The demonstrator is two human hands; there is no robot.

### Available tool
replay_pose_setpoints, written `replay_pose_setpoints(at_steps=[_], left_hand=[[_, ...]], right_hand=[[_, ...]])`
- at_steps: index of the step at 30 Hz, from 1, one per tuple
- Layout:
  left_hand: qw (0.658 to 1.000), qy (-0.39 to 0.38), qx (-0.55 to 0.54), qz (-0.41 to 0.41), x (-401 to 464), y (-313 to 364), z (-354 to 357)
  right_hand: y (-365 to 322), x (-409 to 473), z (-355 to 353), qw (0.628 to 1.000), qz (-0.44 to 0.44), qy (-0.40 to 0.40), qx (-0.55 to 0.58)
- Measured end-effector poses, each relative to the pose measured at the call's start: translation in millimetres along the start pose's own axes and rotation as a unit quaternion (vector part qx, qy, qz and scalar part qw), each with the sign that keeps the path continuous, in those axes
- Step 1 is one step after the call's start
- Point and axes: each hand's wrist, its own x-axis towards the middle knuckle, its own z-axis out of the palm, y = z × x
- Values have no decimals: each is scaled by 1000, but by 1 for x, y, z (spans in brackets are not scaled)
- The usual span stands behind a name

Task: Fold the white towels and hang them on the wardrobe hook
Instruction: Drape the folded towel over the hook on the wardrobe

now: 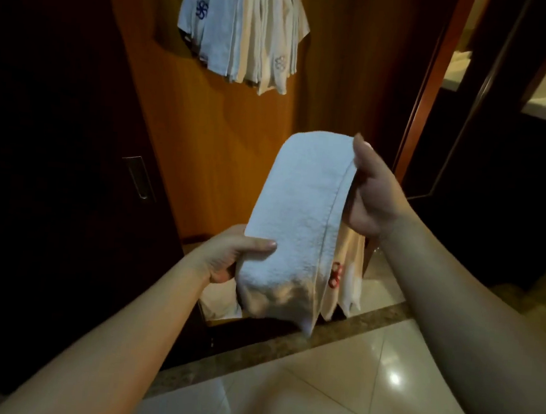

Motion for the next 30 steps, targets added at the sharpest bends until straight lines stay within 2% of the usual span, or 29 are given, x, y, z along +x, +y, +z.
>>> replay_pose_setpoints(at_steps=[5, 10, 13, 16, 19, 20, 21, 24, 28, 30], left_hand=[[999, -32, -7, 15, 1, 23, -1], [1000, -23, 3, 12, 1, 20, -16], [999, 37, 2, 10, -4, 10, -19], [987, 139, 73, 32, -7, 12, -11], [930, 328, 100, 131, -14, 26, 7], [913, 358, 76, 181, -22, 33, 16], [905, 359, 55, 222, -31, 41, 27], [922, 252, 27, 293, -52, 61, 57], [953, 155, 67, 251, -40, 80, 80], [963, 114, 62, 236, -37, 91, 91]], right_hand=[[22, 2, -1, 998, 53, 16, -27], [9, 10, 18, 991, 8, 53, -120], [-5, 11, 36, 984, -34, 48, -169], [-17, 11, 57, 971, -59, 33, -228], [-25, 16, 81, 951, -80, 24, -298], [-27, 19, 91, 941, -92, 30, -324], [-29, 22, 99, 930, -106, 37, -350], [-36, 30, 120, 891, -145, 69, -425], [-49, 40, 144, 849, -182, 83, -489], [-54, 42, 155, 840, -177, 75, -507]])
